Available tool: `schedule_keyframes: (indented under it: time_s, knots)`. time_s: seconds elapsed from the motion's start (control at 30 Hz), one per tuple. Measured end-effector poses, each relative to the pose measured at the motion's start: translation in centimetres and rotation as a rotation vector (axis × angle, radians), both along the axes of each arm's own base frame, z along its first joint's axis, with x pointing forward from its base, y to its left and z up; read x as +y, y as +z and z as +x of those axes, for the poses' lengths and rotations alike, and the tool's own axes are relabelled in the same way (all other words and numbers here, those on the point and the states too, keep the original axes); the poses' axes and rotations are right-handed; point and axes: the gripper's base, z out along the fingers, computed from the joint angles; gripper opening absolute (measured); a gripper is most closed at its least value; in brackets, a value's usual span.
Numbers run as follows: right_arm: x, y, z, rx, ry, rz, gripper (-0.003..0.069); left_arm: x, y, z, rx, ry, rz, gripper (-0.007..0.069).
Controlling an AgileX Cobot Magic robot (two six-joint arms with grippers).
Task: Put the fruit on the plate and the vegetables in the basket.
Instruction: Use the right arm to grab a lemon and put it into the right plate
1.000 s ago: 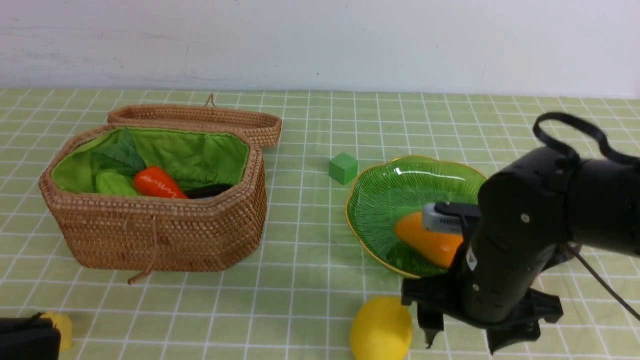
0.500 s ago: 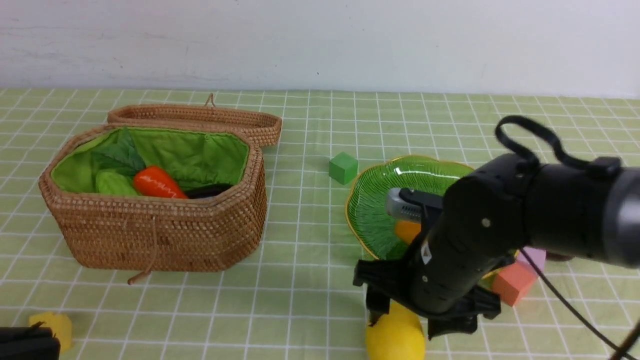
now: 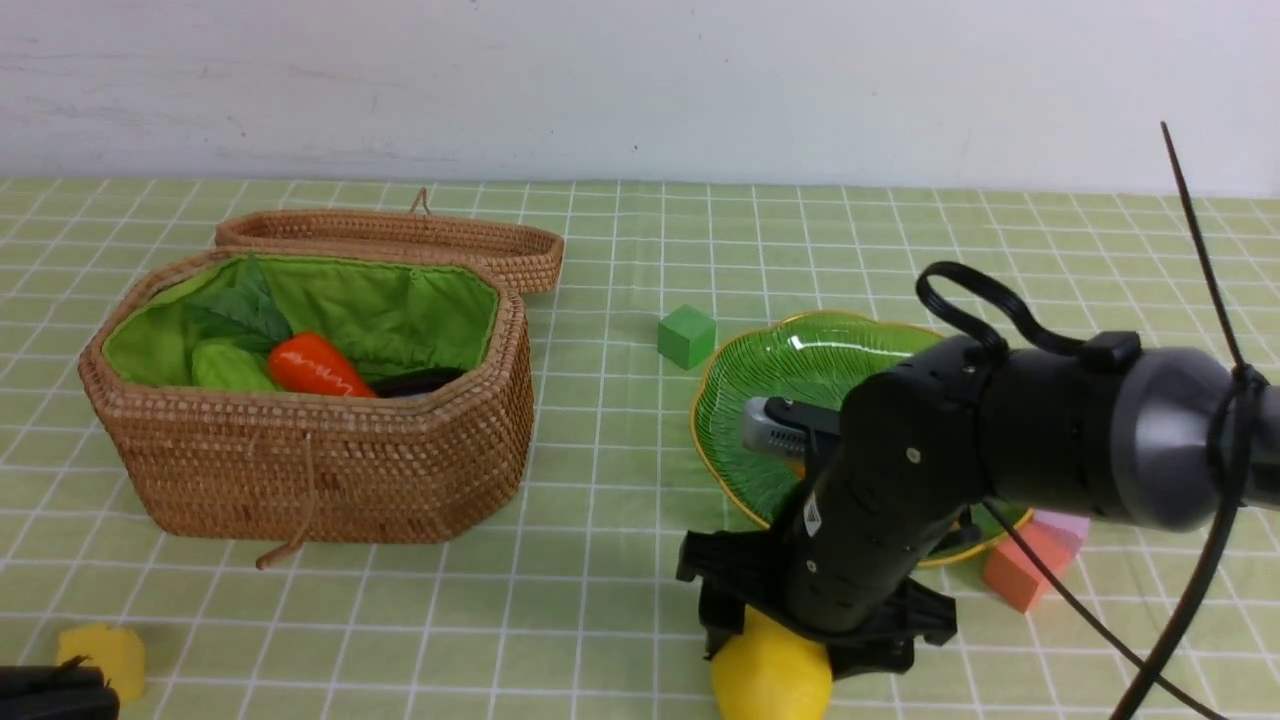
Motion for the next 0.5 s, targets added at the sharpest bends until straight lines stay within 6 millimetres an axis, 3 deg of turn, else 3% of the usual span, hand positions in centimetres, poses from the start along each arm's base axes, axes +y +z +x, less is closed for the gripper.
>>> schedule_keyframes:
  time_s: [0.5]
  knots:
    - [0.48, 0.56, -0.41, 0.063, 0.185, -0.007, 0.0586, 0.00, -0.01, 0.00, 0.000, 0.000, 0.001, 0.0005]
